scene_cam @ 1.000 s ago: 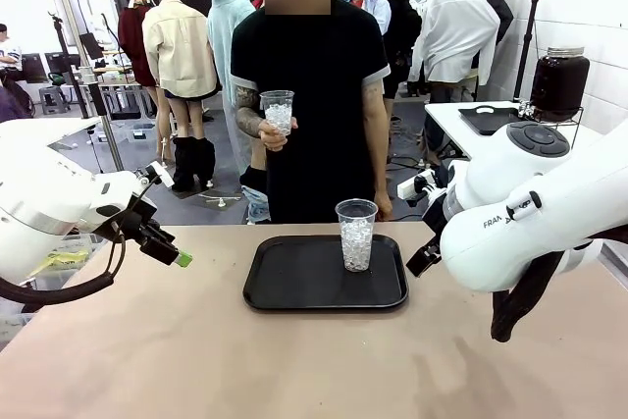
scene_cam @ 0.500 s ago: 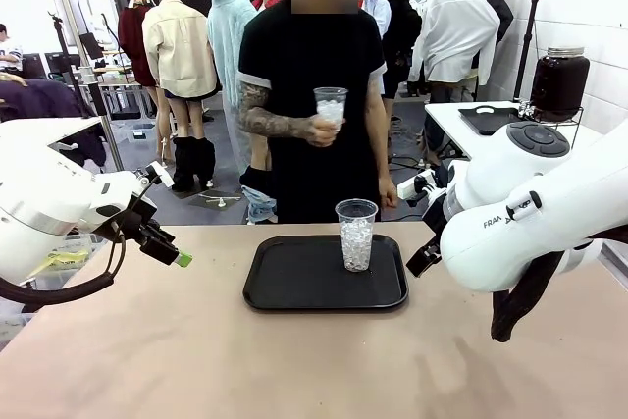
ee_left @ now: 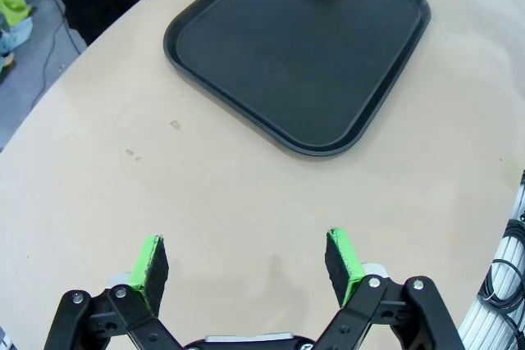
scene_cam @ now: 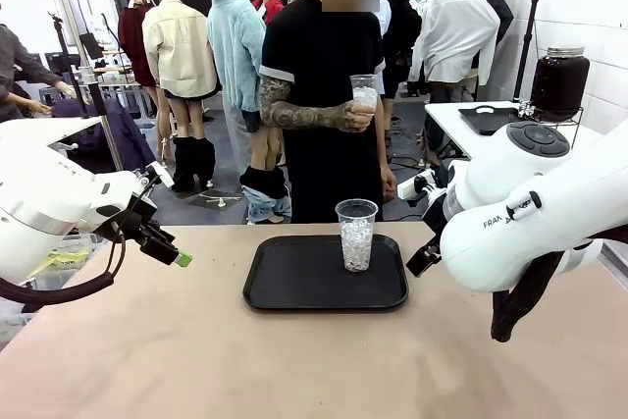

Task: Pour the drink into the iced cup.
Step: Pick up the iced cup indicated by the human and present it to them.

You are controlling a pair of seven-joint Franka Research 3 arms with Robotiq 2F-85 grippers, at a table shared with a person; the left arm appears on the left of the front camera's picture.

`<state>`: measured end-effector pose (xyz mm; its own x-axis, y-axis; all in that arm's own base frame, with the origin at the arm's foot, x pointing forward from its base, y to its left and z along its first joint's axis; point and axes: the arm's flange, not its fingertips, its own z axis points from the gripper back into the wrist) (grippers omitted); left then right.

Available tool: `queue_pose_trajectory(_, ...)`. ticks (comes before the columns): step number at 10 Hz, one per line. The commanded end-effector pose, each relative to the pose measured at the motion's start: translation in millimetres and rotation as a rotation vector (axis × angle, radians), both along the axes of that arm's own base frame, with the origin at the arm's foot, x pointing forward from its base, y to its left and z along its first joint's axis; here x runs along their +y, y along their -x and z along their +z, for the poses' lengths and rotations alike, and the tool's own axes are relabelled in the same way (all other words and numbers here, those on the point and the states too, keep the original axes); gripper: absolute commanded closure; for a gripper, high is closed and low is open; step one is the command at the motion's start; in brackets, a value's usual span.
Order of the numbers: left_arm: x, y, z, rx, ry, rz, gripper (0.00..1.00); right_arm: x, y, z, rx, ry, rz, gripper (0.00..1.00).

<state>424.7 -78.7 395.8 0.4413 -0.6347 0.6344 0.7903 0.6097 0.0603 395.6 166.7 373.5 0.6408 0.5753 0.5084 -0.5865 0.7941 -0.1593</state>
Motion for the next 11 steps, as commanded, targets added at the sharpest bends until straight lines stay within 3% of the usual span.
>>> queue_pose_trajectory(1,1.4,-2.4,-0.8,-0.011,0.007,0.001,0.00,0.5,0.6,-0.1,0.000,-0.001,0.001,0.00)
queue_pose_trajectory(11,1.4,-2.4,-0.8,-0.011,0.007,0.001,0.00,0.5,0.6,-0.1,0.000,-0.001,0.001,0.00)
